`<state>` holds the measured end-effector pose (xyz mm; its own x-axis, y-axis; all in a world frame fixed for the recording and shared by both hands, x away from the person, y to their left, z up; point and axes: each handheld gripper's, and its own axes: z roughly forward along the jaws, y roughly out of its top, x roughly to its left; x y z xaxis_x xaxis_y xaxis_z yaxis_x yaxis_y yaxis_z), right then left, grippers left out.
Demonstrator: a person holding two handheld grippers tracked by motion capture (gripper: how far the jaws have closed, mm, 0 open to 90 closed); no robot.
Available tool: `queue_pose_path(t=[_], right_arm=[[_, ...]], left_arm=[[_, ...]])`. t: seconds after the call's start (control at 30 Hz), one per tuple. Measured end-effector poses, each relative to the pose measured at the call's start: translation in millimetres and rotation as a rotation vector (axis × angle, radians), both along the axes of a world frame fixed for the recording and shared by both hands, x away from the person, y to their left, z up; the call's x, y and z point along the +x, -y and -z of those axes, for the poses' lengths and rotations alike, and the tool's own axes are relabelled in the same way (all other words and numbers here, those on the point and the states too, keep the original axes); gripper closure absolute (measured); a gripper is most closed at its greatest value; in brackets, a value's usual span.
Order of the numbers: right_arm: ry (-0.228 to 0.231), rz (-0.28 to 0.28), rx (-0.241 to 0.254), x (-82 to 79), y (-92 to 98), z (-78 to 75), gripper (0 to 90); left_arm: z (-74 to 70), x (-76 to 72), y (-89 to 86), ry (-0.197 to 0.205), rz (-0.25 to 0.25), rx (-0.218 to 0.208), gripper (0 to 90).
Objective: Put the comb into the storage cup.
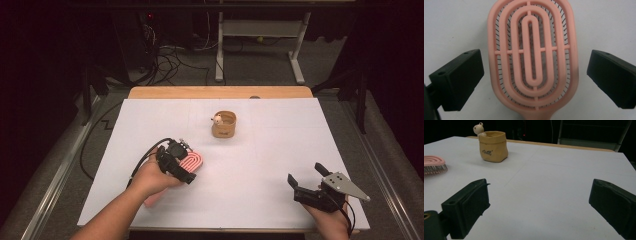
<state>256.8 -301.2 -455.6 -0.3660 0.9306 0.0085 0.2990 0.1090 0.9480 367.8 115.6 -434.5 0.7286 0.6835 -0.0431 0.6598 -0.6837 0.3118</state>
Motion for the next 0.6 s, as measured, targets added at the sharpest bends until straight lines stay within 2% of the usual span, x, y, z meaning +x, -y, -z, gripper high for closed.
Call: queue_pose_path(t=[0.1, 0.13, 0.3, 0.47, 0.6], right_arm=[[-0.001, 0.001, 0.000, -0.2, -0.2, -0.1, 3.5], [0.004, 0.000, -0.002, -0.8, -0.6, -0.5, 3.5], [0.001, -0.003, -0.003, -0.4, 0.1, 0.0, 3.5], [-0.005, 0.002, -0.002, 0.5, 0.0, 0.6, 3.5], [0.000, -0.002, -0.003, -0.1, -0.3, 0.1, 3.5]], left_arm=[[1.4, 2.1, 0.8, -0.016, -0.006, 0.006, 4.7], [2.8, 3.1, 0.2, -0.033, -0.011, 0.009, 6.2], [5.0, 5.5, 0.6, -0.053, -0.019, 0.012, 8.5], [6.7, 8.1, 0.0, -0.071, -0.033, 0.019, 16.1], [7.1, 8.2, 0.8, -0.077, -0.023, 0.017, 18.1]])
